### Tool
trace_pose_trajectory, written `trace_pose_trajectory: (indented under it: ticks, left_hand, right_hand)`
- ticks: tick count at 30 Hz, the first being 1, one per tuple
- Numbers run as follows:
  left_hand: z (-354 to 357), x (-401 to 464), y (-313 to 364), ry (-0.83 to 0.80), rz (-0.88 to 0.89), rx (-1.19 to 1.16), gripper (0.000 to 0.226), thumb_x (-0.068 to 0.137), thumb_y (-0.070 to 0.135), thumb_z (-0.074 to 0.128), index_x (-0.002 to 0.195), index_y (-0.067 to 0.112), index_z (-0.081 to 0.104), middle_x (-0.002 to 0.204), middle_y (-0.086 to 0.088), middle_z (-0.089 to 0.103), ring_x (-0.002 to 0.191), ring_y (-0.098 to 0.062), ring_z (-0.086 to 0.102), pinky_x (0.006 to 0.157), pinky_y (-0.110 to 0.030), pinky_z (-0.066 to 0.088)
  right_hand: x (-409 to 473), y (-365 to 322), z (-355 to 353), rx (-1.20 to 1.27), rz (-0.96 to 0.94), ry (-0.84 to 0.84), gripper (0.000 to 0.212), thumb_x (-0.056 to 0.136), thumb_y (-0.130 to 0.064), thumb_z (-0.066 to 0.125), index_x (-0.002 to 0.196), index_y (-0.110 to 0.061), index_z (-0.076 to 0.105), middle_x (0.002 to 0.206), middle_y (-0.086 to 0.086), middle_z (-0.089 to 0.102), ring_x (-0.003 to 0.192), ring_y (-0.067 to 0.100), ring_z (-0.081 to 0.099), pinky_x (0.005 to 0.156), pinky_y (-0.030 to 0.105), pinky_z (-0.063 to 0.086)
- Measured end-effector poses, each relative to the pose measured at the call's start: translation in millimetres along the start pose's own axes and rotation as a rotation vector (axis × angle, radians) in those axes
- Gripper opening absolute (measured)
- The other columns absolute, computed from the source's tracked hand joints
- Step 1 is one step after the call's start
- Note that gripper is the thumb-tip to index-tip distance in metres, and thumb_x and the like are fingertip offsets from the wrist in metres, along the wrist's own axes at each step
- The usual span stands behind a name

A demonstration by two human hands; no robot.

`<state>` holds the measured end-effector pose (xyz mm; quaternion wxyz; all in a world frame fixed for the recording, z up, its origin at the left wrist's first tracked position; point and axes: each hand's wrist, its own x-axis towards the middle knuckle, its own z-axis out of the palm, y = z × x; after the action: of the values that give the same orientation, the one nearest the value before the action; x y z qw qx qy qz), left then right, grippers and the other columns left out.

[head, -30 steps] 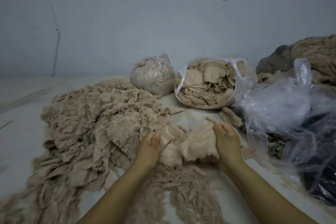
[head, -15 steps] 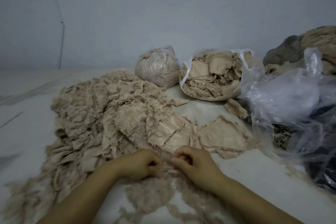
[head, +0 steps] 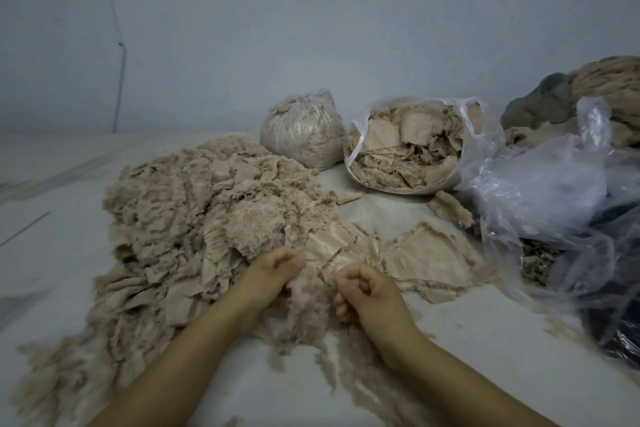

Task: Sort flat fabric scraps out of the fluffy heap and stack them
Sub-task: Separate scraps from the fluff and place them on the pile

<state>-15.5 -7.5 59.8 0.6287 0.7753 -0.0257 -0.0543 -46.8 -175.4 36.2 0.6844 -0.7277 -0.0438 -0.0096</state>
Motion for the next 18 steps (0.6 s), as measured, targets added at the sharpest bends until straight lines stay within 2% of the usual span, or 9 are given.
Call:
trace_pose_trajectory:
  ticks: [2,4,6,7,9,12,14,16,18]
  left_hand:
    - [1,1,-2,0.021,0.06,0.048,0.017,0.094,0.016,0.056,0.086,0.007,0.067,0.07,-0.003,0.062,0.058,-0.008,0.056,0.052,-0.015,0.046]
    - [5,0,-4,0.01,0.043,-0.039,0.014,0.091,0.011,0.059,0.085,0.006,0.07,0.069,-0.003,0.065,0.056,-0.006,0.059,0.05,-0.017,0.048]
    - [10,-2,-2,-0.067,0.009,-0.185,0.013,0.091,0.005,0.057,0.085,0.005,0.069,0.07,-0.006,0.068,0.058,-0.009,0.065,0.051,-0.018,0.052]
    - [13,-3,-1,-0.112,-0.002,-0.288,0.014,0.091,0.002,0.055,0.086,0.004,0.067,0.071,-0.009,0.069,0.061,-0.013,0.067,0.053,-0.02,0.054]
    - [17,-2,1,-0.096,0.04,-0.393,0.017,0.092,-0.003,0.05,0.09,0.004,0.065,0.077,-0.011,0.07,0.068,-0.017,0.069,0.059,-0.023,0.057]
    - [12,2,-1,0.023,0.194,-0.202,0.021,0.09,0.0,0.055,0.099,0.017,0.064,0.099,-0.006,0.068,0.083,-0.009,0.066,0.07,-0.017,0.054]
    - [9,2,-3,-0.115,0.215,-0.119,0.034,0.085,0.006,0.064,0.114,0.023,0.059,0.109,0.003,0.065,0.094,0.0,0.063,0.075,-0.013,0.05]
    - [10,2,-6,-0.201,0.21,-0.022,0.036,0.082,0.008,0.069,0.115,0.021,0.06,0.1,0.01,0.064,0.083,0.007,0.063,0.069,-0.009,0.047]
    - [14,2,-6,-0.176,0.229,-0.039,0.016,0.084,0.005,0.066,0.098,0.014,0.067,0.082,0.008,0.068,0.072,0.0,0.064,0.063,-0.012,0.048]
  right_hand:
    - [2,-2,-3,0.092,0.093,-0.037,0.013,0.096,-0.009,0.053,0.086,-0.009,0.061,0.065,0.004,0.061,0.052,0.01,0.057,0.054,0.023,0.049]
    - [1,-2,-2,0.059,0.093,-0.094,0.009,0.091,-0.018,0.063,0.09,-0.01,0.059,0.075,0.008,0.064,0.059,0.011,0.06,0.058,0.024,0.051]
    - [-3,1,2,-0.04,0.081,-0.129,0.031,0.078,-0.029,0.077,0.097,-0.015,0.058,0.087,0.007,0.066,0.074,0.015,0.063,0.07,0.028,0.053]
    - [-3,4,4,-0.083,0.066,-0.124,0.035,0.075,-0.028,0.08,0.099,-0.017,0.057,0.092,0.006,0.067,0.08,0.019,0.065,0.074,0.031,0.054]
    - [-1,6,7,-0.103,0.033,-0.063,0.025,0.081,-0.013,0.073,0.099,-0.01,0.056,0.096,0.016,0.067,0.086,0.028,0.066,0.078,0.039,0.054]
    - [5,1,3,0.073,0.081,-0.006,0.01,0.09,0.002,0.058,0.1,0.003,0.056,0.091,0.023,0.068,0.076,0.027,0.068,0.067,0.037,0.056]
    - [6,-3,0,0.226,0.137,-0.079,0.012,0.091,0.007,0.051,0.101,0.008,0.056,0.086,0.022,0.068,0.074,0.03,0.067,0.062,0.034,0.056]
    - [8,-5,-2,0.265,0.17,-0.11,0.011,0.086,0.011,0.046,0.094,0.01,0.052,0.083,0.023,0.058,0.072,0.031,0.059,0.061,0.036,0.051]
    - [8,-6,-5,0.239,0.191,-0.099,0.015,0.084,0.009,0.043,0.086,-0.002,0.053,0.077,0.015,0.051,0.066,0.024,0.054,0.059,0.033,0.05]
